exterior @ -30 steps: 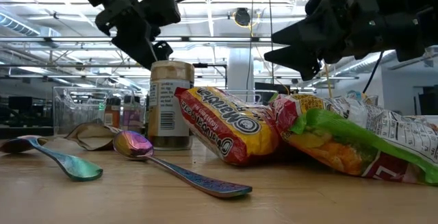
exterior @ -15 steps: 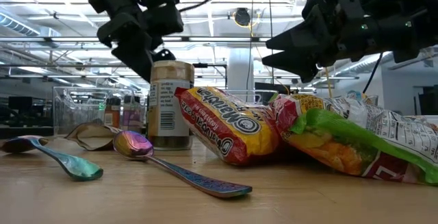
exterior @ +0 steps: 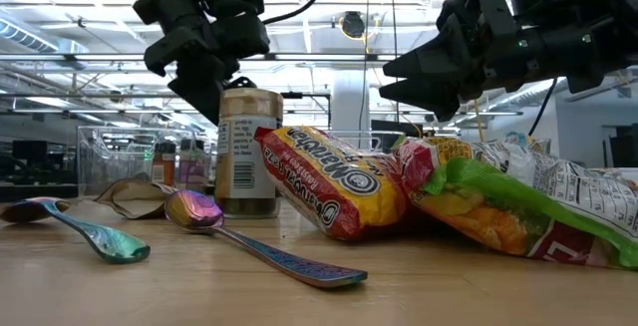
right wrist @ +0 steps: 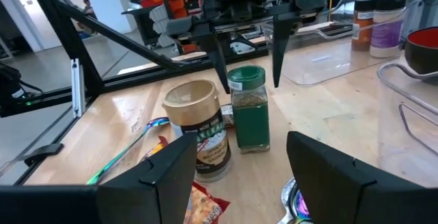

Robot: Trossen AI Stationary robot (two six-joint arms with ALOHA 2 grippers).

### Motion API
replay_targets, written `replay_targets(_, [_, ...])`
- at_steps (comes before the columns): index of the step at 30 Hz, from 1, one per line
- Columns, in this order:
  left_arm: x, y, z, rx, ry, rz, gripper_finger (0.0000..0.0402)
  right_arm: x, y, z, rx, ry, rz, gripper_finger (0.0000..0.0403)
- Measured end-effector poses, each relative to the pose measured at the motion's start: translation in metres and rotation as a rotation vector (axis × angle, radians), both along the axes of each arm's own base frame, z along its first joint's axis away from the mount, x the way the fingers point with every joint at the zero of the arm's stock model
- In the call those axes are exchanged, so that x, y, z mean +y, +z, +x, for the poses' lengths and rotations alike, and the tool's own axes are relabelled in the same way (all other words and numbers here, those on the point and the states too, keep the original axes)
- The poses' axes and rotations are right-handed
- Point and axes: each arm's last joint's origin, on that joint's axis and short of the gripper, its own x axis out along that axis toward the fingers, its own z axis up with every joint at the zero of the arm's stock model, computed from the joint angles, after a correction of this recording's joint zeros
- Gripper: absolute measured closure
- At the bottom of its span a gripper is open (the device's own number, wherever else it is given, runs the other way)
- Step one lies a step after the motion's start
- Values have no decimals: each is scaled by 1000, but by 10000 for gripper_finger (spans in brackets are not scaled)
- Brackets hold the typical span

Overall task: Pick & Place Food Item
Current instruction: Put the green seasoning bottle into the left transparent bin

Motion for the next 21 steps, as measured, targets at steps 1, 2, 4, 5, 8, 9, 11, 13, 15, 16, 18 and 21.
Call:
replay_targets(1, [1,0,0,-2,-1,2,146,0,0,0,0,0,-2,181])
replay_targets(2, [1,0,0,-3,-8,8,159,0,0,0,0,1,-5,181])
replay_targets(4, [1,0,0,-9,-27,22,189,0,0,0,0,1,-8,183])
replay_targets(5, [1,0,0,-13,-36,28,202,0,0,0,0,1,-8,184])
replay_targets(8, [1,1,1,-26,-58,46,207,0,0,0,0,1,-8,186])
replay_targets(9, [1,1,1,-28,-62,49,207,0,0,0,1,1,-8,186])
replay_targets(11, [1,4,2,-16,-64,55,207,0,0,0,2,1,-9,186])
replay_targets(13, [2,11,4,-14,-55,73,207,0,-1,0,8,1,-12,184])
replay_targets(15, [3,20,5,4,-46,100,207,0,-1,0,9,2,-18,184])
replay_targets(16, [4,25,6,18,-42,113,207,0,-1,0,9,2,-21,184])
replay_targets(18, [4,37,6,41,-38,136,207,0,-1,0,9,3,-26,185])
replay_targets(21, [5,59,9,41,-45,152,207,0,-1,0,9,3,-27,186])
